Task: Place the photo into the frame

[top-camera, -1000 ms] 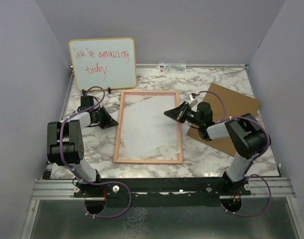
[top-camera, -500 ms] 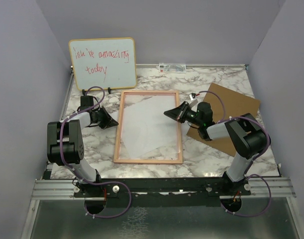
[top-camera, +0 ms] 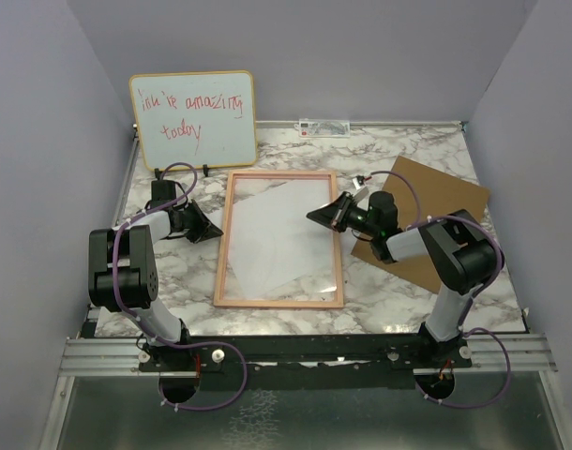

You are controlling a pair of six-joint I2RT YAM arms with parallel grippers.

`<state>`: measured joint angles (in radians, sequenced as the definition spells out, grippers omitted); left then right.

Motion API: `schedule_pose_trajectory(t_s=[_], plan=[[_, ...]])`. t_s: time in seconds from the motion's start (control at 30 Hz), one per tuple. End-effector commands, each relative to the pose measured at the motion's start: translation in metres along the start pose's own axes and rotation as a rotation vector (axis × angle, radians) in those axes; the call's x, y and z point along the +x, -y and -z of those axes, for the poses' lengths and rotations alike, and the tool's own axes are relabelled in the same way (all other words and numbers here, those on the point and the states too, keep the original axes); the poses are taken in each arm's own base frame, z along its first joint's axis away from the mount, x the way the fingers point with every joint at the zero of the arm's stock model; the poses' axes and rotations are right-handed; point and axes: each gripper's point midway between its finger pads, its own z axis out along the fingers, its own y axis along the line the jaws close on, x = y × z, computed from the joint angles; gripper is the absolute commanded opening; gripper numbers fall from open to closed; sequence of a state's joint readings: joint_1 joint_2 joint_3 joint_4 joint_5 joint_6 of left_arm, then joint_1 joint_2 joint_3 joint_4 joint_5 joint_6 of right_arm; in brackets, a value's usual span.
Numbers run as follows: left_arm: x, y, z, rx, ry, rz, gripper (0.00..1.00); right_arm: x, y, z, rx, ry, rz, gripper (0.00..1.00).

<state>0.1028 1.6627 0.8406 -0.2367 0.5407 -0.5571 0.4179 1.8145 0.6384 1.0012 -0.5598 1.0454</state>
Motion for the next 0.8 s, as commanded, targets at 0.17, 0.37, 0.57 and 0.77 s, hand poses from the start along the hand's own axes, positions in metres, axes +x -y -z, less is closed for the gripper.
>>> schedule_pose_trajectory(t_s=[0.17, 0.37, 0.57, 0.77], plan=[[0.033, -0.046, -0.015, -0.160, -0.093, 0.042, 0.00, 0.008, 0.000, -0.010, -0.030, -0.071, -0.002, 0.21], [0.033, -0.046, -0.015, -0.160, -0.094, 0.042, 0.00, 0.018, 0.000, -0.007, -0.030, -0.123, -0.016, 0.59], [0.031, -0.045, -0.016, -0.159, -0.093, 0.041, 0.00, 0.030, -0.001, -0.008, -0.059, -0.204, -0.042, 0.46], [0.029, -0.045, -0.016, -0.160, -0.091, 0.040, 0.00, 0.028, -0.012, -0.008, -0.112, -0.210, -0.065, 0.08]])
